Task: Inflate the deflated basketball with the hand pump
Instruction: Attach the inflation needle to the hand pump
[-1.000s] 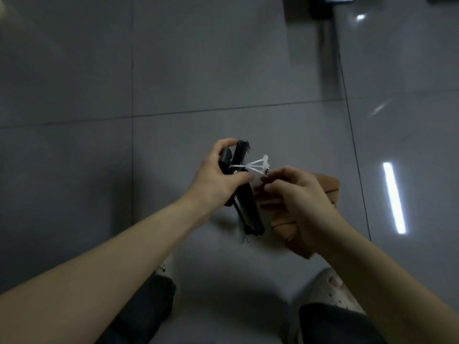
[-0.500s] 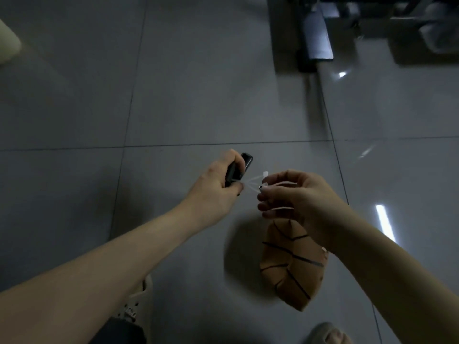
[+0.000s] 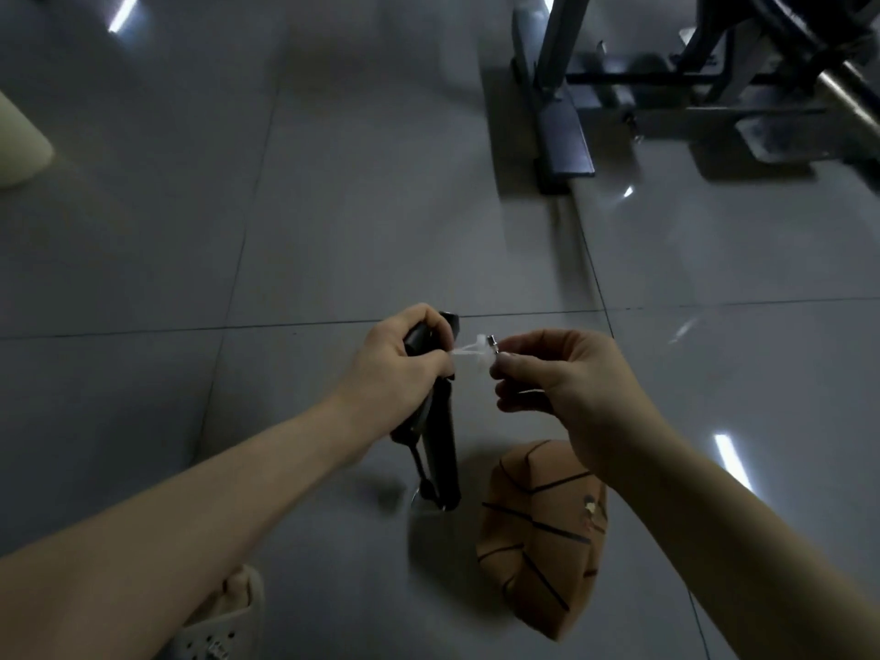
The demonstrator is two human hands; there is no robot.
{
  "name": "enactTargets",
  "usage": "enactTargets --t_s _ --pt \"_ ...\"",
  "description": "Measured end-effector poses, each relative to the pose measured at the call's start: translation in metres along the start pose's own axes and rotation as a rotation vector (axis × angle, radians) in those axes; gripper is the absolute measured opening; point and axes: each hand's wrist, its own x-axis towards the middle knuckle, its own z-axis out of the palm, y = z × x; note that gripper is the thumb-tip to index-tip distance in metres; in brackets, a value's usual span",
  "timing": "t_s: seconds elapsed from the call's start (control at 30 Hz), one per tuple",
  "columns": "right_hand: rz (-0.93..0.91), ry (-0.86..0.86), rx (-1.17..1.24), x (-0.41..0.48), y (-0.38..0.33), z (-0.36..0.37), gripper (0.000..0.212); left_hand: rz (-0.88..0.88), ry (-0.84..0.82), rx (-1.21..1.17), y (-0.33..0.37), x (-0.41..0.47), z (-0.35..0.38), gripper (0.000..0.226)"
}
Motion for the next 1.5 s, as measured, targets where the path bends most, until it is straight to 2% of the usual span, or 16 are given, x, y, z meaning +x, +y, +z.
enactTargets --t_s 0.17,0.3,0.43,0.57,0.67,0.77,0.93,1.1,1.23,1.37,1.5 --pt "-0.07 -0.032 0.03 -0.023 -0.016 0.006 0.012 0.008 -0.162 -0.05 0.023 -0.029 -0.013 0.008" --pt "-0.104 -0.068 0.118 -0.05 -0.03 0.014 0.011 -0.025 -0.191 -0.115 0.039 -0.05 -0.019 0.007" --pt "-0.098 -0.13 0.108 -0.082 -0.038 0.025 0.013 0.031 -0.15 -0.138 0.055 -0.074 -0.019 0.012" --pt "-0.151 -0.143 0.185 -0.114 -0.052 0.034 0.017 0.075 -0.111 -0.293 0.082 -0.102 -0.017 0.014" --pt "-0.213 -0.128 0.174 -0.142 -0.061 0.048 0.021 0.125 0.031 -0.346 0.091 -0.136 -0.015 0.019" --pt "-0.237 -0.111 0.113 -0.158 -0.061 0.063 0.021 0.096 0.087 -0.477 0.087 -0.158 -0.011 0.025" --pt "-0.255 -0.105 0.096 -0.175 -0.068 0.061 0.02 0.171 0.177 -0.294 0.101 -0.16 -0.023 0.023" --pt "-0.157 -0.102 0.13 -0.179 -0.06 0.064 0.014 0.181 0.224 -0.306 0.086 -0.161 -0.029 0.015" --pt "-0.139 -0.034 0.166 -0.183 -0.062 0.063 0.015 0.241 0.165 -0.347 0.094 -0.16 -0.034 0.013" --pt "-0.178 -0.053 0.053 -0.18 -0.06 0.055 0.024 0.26 0.072 -0.384 0.087 -0.16 -0.031 0.003" --pt "-0.241 -0.079 -0.084 -0.171 -0.051 0.049 0.029 0.214 0.048 -0.358 0.084 -0.153 -0.021 0.008"
